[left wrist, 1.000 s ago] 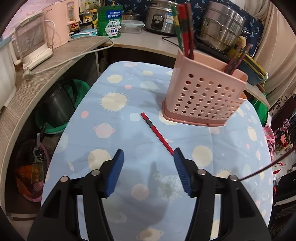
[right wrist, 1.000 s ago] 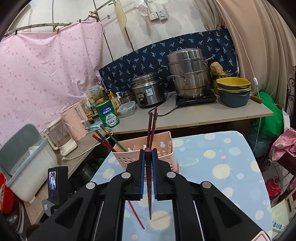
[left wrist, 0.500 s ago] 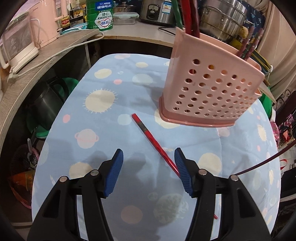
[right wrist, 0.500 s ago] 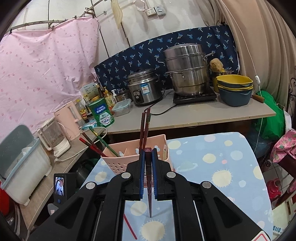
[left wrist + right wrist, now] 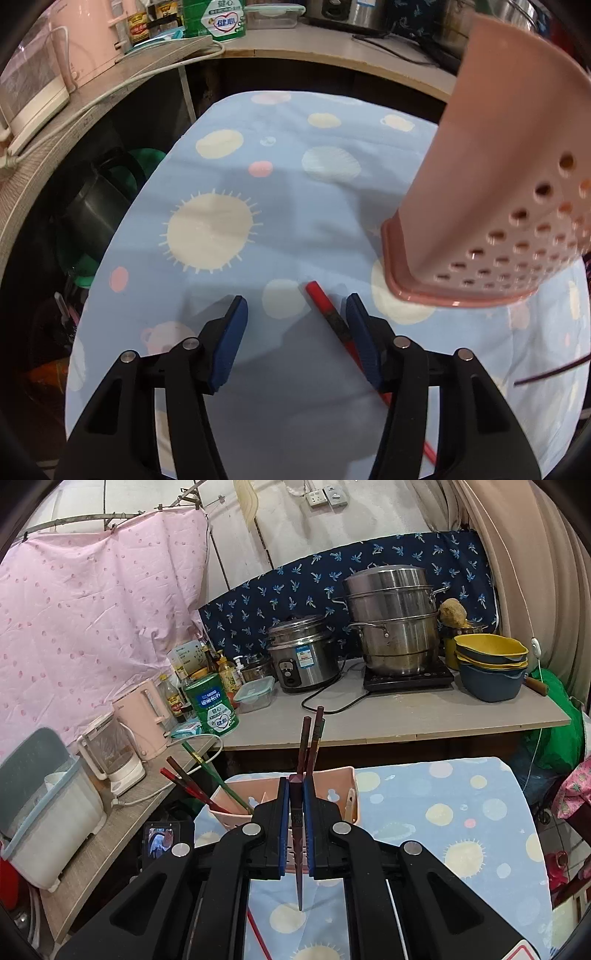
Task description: Organize utensils
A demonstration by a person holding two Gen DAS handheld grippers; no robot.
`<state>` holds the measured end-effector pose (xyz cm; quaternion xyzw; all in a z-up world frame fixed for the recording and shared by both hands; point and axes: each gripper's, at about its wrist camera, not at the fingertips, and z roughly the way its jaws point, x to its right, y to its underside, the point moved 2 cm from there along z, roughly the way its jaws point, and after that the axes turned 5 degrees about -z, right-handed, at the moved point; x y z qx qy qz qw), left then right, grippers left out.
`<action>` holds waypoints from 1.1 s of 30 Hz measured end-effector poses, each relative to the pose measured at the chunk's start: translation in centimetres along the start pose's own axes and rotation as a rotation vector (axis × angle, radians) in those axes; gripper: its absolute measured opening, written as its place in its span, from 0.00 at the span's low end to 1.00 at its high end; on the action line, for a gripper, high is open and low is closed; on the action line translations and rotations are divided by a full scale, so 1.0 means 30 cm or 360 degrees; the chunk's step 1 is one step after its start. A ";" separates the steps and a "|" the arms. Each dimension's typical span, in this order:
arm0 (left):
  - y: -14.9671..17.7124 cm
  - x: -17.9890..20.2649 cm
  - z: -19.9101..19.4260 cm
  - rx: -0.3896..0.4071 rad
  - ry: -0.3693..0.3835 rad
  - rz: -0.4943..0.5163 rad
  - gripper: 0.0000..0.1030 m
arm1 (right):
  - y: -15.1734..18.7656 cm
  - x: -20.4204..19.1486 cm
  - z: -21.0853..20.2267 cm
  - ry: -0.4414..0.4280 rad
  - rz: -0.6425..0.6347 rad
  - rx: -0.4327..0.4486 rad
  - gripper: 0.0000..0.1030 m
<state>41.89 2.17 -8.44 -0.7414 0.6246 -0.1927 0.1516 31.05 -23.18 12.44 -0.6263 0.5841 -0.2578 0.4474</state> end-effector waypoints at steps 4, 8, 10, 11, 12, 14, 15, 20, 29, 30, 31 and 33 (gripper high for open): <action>0.066 -0.015 -0.042 0.0001 0.0008 0.0044 0.51 | 0.010 -0.009 0.012 -0.0007 0.0001 -0.0015 0.07; 0.173 -0.034 -0.102 0.0004 0.0027 0.0075 0.51 | 0.032 -0.011 0.007 -0.0013 0.0024 -0.0030 0.07; 0.218 -0.040 -0.126 0.0003 0.0030 0.0097 0.51 | 0.046 -0.014 -0.002 -0.0012 0.0033 -0.0039 0.07; 0.244 -0.041 -0.142 0.0001 0.0026 0.0114 0.51 | 0.053 -0.016 -0.009 -0.0010 0.0034 -0.0043 0.07; 0.269 -0.041 -0.155 -0.0010 0.0042 0.0123 0.51 | 0.061 -0.018 -0.019 -0.0009 0.0037 -0.0048 0.07; 0.308 -0.043 -0.176 -0.0019 0.0053 0.0134 0.51 | 0.073 -0.020 -0.037 -0.0008 0.0045 -0.0051 0.07; 0.326 -0.048 -0.183 -0.0023 0.0060 0.0138 0.51 | 0.080 -0.021 -0.050 -0.0006 0.0047 -0.0053 0.07; 0.424 -0.063 -0.231 -0.0028 0.0035 0.0152 0.52 | 0.112 -0.025 -0.106 -0.0003 0.0073 -0.0059 0.07; 0.592 -0.147 -0.374 -0.0075 0.0138 0.0094 0.52 | 0.169 -0.023 -0.218 0.0010 0.0077 -0.0079 0.07; 0.603 -0.156 -0.398 -0.0058 0.0165 0.0108 0.52 | 0.174 -0.023 -0.232 0.0012 0.0078 -0.0080 0.07; 0.611 -0.162 -0.419 -0.0037 0.0178 0.0125 0.52 | 0.179 -0.023 -0.243 0.0011 0.0080 -0.0081 0.07; 0.616 -0.174 -0.444 0.0001 0.0191 0.0170 0.52 | 0.191 -0.024 -0.274 0.0008 0.0082 -0.0078 0.07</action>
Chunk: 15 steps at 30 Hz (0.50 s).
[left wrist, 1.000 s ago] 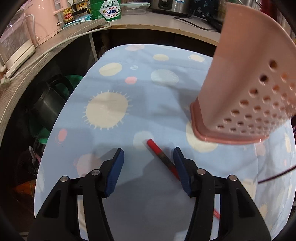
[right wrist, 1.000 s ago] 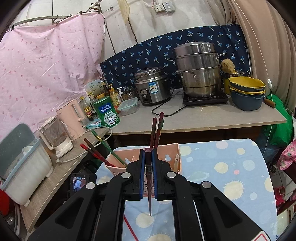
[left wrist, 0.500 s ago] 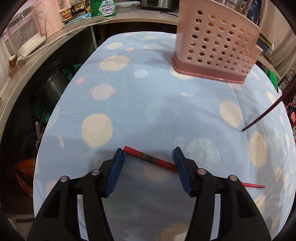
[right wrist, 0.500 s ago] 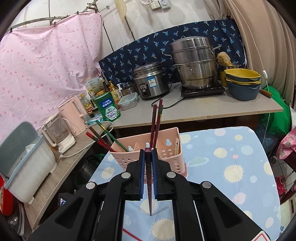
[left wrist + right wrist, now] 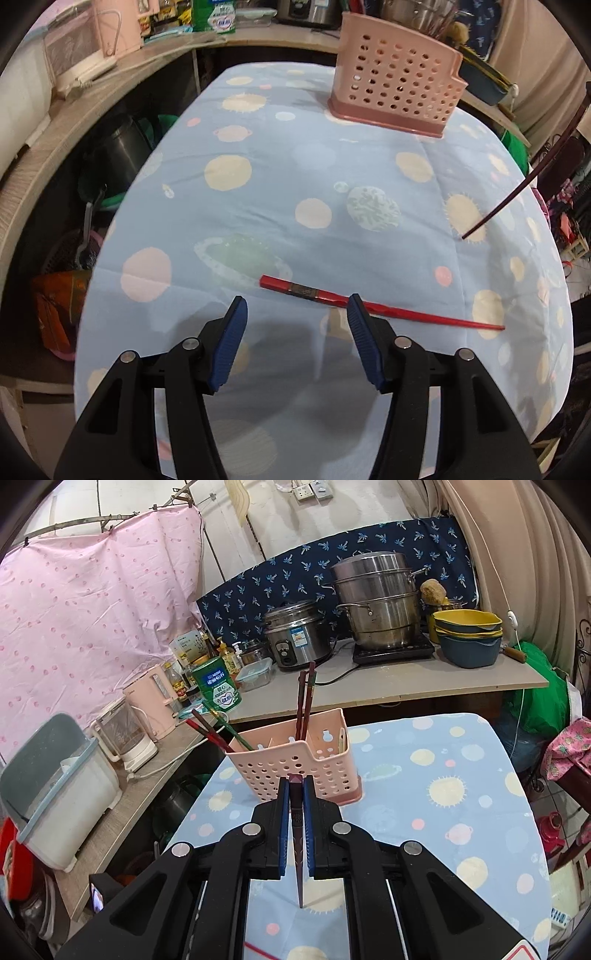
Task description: Organize utensils
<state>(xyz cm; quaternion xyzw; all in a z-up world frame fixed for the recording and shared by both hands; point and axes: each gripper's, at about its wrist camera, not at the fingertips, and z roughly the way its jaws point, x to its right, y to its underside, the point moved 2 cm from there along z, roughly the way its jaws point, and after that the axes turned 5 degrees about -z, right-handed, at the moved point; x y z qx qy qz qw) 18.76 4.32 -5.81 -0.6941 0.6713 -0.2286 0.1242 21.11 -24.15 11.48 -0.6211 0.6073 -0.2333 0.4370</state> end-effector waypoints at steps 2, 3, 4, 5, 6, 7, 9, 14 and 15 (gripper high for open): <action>-0.007 -0.001 -0.006 0.0010 0.0066 0.0085 0.52 | 0.014 -0.002 -0.029 0.0000 0.0001 0.0003 0.07; -0.012 0.005 -0.005 0.0015 0.0092 0.0164 0.52 | 0.021 -0.003 -0.042 0.0000 0.0003 0.0003 0.07; -0.017 0.012 -0.003 0.0024 0.0102 0.0238 0.52 | 0.027 -0.003 -0.054 0.0000 0.0004 0.0002 0.07; -0.025 0.021 0.004 0.0040 0.0087 0.0323 0.52 | 0.034 -0.004 -0.066 0.0003 0.0004 0.0001 0.07; -0.036 0.031 0.016 0.0047 0.0084 0.0400 0.52 | 0.039 -0.004 -0.075 0.0007 0.0006 -0.0001 0.07; -0.043 0.043 0.022 0.0052 0.0104 0.0467 0.52 | 0.046 -0.004 -0.085 0.0011 0.0008 -0.0002 0.07; -0.062 0.056 0.048 0.0053 0.0116 0.0550 0.52 | 0.059 -0.005 -0.103 0.0020 0.0016 -0.0007 0.07; -0.052 0.071 0.119 -0.0029 0.0220 0.0640 0.54 | 0.075 -0.006 -0.131 0.0053 0.0032 -0.0013 0.07; -0.050 0.068 0.118 -0.0040 0.0236 0.0633 0.54 | 0.077 -0.006 -0.137 0.0061 0.0032 -0.0013 0.07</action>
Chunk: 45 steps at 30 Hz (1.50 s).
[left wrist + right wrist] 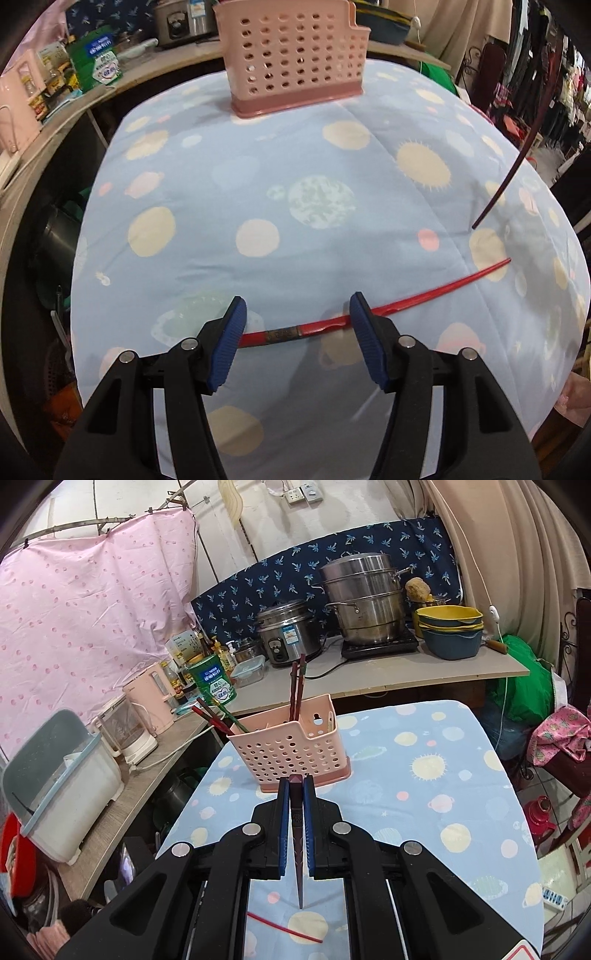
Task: Organize utensils
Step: 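Lift the red chopstick with the left tool toward the basket while the right tool holds the dark-red chopstick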
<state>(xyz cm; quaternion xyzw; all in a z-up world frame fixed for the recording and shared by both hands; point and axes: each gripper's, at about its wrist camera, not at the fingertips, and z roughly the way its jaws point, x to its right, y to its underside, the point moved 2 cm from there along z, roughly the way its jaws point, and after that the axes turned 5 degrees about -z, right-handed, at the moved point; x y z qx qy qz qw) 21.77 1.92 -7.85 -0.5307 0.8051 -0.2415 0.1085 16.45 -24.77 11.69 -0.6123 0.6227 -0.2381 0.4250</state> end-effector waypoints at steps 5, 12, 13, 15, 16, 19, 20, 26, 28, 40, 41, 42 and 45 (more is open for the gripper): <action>0.061 0.003 -0.018 -0.0050 0.0029 -0.0031 0.54 | 0.006 -0.008 -0.019 0.0020 -0.0004 0.0002 0.07; 0.209 0.068 -0.087 -0.0049 -0.0009 -0.0038 0.61 | 0.022 -0.007 -0.039 0.0026 -0.0007 -0.0005 0.07; 0.221 0.073 -0.096 -0.0045 -0.0003 -0.0056 0.60 | 0.026 -0.008 -0.044 0.0025 -0.0005 -0.0004 0.07; 0.252 0.086 -0.115 -0.0040 0.0012 -0.0085 0.58 | 0.029 -0.010 -0.049 0.0025 -0.0005 -0.0004 0.07; 0.266 0.093 -0.125 -0.0037 0.0018 -0.0089 0.55 | 0.031 -0.011 -0.056 0.0023 -0.0006 -0.0002 0.07; 0.312 0.115 -0.154 -0.0034 0.0015 -0.0089 0.47 | 0.038 -0.017 -0.082 0.0028 -0.0016 0.0008 0.07; 0.327 0.121 -0.163 -0.0032 0.0012 -0.0096 0.46 | 0.038 -0.016 -0.090 0.0031 -0.0017 0.0013 0.07; 0.368 0.146 -0.192 -0.0005 -0.0027 -0.0177 0.17 | 0.044 0.002 -0.146 0.0053 -0.0001 0.0050 0.07; 0.376 0.156 -0.200 -0.0014 0.0013 -0.0216 0.10 | 0.043 0.009 -0.160 0.0059 0.0003 0.0057 0.07; 0.337 0.185 -0.322 0.0092 0.0022 -0.0399 0.07 | 0.062 0.033 -0.189 0.0054 0.0022 0.0056 0.07; 0.319 0.183 -0.346 0.0111 0.0027 -0.0418 0.07 | 0.064 0.032 -0.187 0.0048 0.0022 0.0053 0.07; 0.300 0.181 -0.367 0.0129 0.0032 -0.0427 0.07 | 0.063 0.031 -0.184 0.0041 0.0021 0.0051 0.07; 0.224 0.180 -0.460 0.0236 0.0019 -0.0433 0.07 | 0.059 0.023 -0.177 0.0020 0.0011 0.0049 0.07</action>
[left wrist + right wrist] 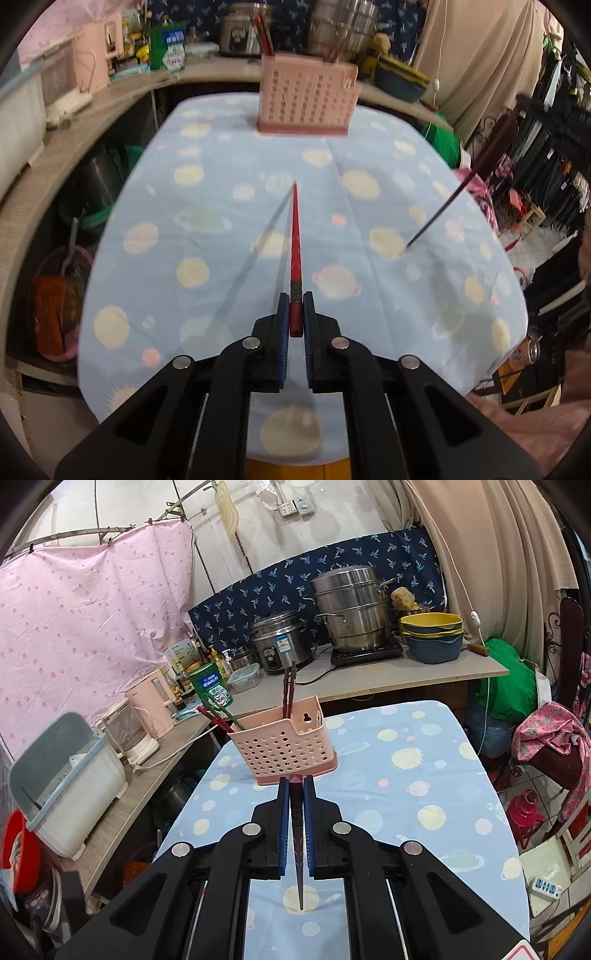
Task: Organize utensils
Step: 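Lift the red chopstick with the left tool toward the basket while the right tool holds the dark-red chopstick, then insert both chopsticks into the pink basket and open both tools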
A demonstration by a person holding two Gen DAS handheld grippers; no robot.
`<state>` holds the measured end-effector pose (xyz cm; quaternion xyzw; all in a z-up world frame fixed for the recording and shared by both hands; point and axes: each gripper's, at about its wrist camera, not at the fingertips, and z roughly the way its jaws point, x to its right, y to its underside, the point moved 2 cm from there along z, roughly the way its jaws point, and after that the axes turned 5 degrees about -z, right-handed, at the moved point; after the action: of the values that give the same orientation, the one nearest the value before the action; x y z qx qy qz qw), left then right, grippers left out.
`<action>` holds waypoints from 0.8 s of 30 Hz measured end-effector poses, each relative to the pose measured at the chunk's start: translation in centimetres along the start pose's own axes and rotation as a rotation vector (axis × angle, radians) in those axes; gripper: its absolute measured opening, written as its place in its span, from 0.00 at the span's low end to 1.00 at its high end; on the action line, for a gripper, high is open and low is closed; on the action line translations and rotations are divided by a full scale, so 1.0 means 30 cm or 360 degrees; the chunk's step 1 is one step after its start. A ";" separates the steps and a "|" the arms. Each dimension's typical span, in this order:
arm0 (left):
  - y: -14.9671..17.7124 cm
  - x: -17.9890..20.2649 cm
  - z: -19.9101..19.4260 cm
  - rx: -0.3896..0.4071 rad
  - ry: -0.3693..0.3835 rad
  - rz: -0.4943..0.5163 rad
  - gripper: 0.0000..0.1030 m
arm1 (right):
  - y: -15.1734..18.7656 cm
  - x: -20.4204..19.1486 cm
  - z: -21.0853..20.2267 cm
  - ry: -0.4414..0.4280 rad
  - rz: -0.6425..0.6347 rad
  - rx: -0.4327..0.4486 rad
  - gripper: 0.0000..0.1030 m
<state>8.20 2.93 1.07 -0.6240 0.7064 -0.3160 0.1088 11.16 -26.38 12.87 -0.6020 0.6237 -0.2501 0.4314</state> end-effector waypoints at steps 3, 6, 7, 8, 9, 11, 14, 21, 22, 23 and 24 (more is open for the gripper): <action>-0.094 0.018 -0.067 0.0118 -0.0008 0.0002 0.07 | -0.008 -0.011 0.009 -0.0028 -0.0008 0.0003 0.07; -0.191 0.030 -0.126 0.0246 -0.0011 -0.0002 0.07 | -0.014 -0.020 0.022 -0.0056 -0.0010 0.0003 0.07; -0.223 0.035 -0.140 0.0285 -0.0008 0.0000 0.07 | -0.018 -0.023 0.028 -0.0067 -0.0011 0.0001 0.07; -0.253 0.040 -0.150 0.0320 -0.0014 0.0000 0.07 | -0.023 -0.026 0.034 -0.0078 -0.0011 0.0000 0.07; -0.288 0.046 -0.156 0.0350 -0.0021 0.0003 0.06 | -0.028 -0.029 0.040 -0.0085 -0.0012 -0.0001 0.07; -0.345 0.055 -0.162 0.0394 -0.0033 0.0005 0.06 | -0.041 -0.033 0.056 -0.0103 -0.0014 -0.0001 0.07; -0.423 0.078 -0.163 0.0444 -0.0037 0.0020 0.07 | -0.075 -0.046 0.078 -0.0117 -0.0037 0.0013 0.07; -0.612 0.140 -0.170 0.0553 -0.0034 0.0061 0.07 | -0.198 -0.071 0.138 -0.0154 -0.0079 0.0090 0.07; -0.644 0.148 -0.174 0.0573 -0.0035 0.0060 0.07 | -0.224 -0.078 0.150 -0.0160 -0.0090 0.0106 0.07; -0.676 0.152 -0.178 0.0588 -0.0033 0.0059 0.07 | -0.252 -0.086 0.162 -0.0161 -0.0103 0.0126 0.07; -0.718 0.160 -0.182 0.0605 -0.0025 0.0053 0.07 | -0.281 -0.095 0.173 -0.0160 -0.0116 0.0145 0.07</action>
<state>21.77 -0.39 19.02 -0.5828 0.6434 -0.4371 0.2354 19.73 -23.82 17.93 -0.6158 0.5668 -0.2633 0.4797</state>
